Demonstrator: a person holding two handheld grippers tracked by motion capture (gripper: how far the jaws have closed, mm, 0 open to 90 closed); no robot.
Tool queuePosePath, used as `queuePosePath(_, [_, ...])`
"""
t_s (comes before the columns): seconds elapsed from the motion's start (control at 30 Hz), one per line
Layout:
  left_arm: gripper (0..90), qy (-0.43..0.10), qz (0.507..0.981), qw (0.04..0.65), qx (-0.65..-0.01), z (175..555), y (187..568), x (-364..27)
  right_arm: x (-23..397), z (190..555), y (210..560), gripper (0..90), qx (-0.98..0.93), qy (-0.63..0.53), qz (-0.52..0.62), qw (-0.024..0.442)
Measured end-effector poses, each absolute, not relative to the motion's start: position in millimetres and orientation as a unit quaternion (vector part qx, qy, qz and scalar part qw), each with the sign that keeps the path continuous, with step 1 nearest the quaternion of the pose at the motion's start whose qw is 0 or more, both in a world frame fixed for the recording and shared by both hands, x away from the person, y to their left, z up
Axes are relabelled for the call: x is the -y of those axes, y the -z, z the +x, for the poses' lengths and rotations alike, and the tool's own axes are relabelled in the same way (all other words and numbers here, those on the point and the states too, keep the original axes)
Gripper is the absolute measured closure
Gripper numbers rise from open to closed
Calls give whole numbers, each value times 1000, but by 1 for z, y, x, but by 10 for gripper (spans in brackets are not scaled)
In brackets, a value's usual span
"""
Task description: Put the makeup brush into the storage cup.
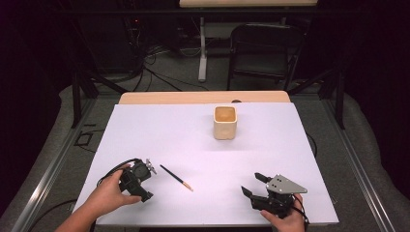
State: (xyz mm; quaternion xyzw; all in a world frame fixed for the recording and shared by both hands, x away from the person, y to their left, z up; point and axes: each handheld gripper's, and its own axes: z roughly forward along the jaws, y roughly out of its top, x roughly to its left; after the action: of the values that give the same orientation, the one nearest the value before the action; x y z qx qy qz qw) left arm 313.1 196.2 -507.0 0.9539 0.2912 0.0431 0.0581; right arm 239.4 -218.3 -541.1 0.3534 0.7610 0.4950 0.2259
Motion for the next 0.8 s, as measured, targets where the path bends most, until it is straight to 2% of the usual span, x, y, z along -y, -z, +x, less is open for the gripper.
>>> queuePosePath(0.17, [352,-28,961,46,-273,317,505,-192,219,240,542,321,-761,-494,355,224])
queuePosePath(0.27, [353,-35,967,18,-250,319,504,-189,218,240,542,321,-762,-494,356,223])
queuePosePath(0.33, [354,-32,968,27,-247,320,502,-186,218,240,542,321,-762,-493,356,222])
queuePosePath(0.43, [359,-41,972,7,-230,321,500,-182,218,240,542,320,-762,-493,355,222])
queuePosePath(0.8, [380,-47,979,8,-199,331,493,-166,219,240,543,321,-763,-493,356,220])
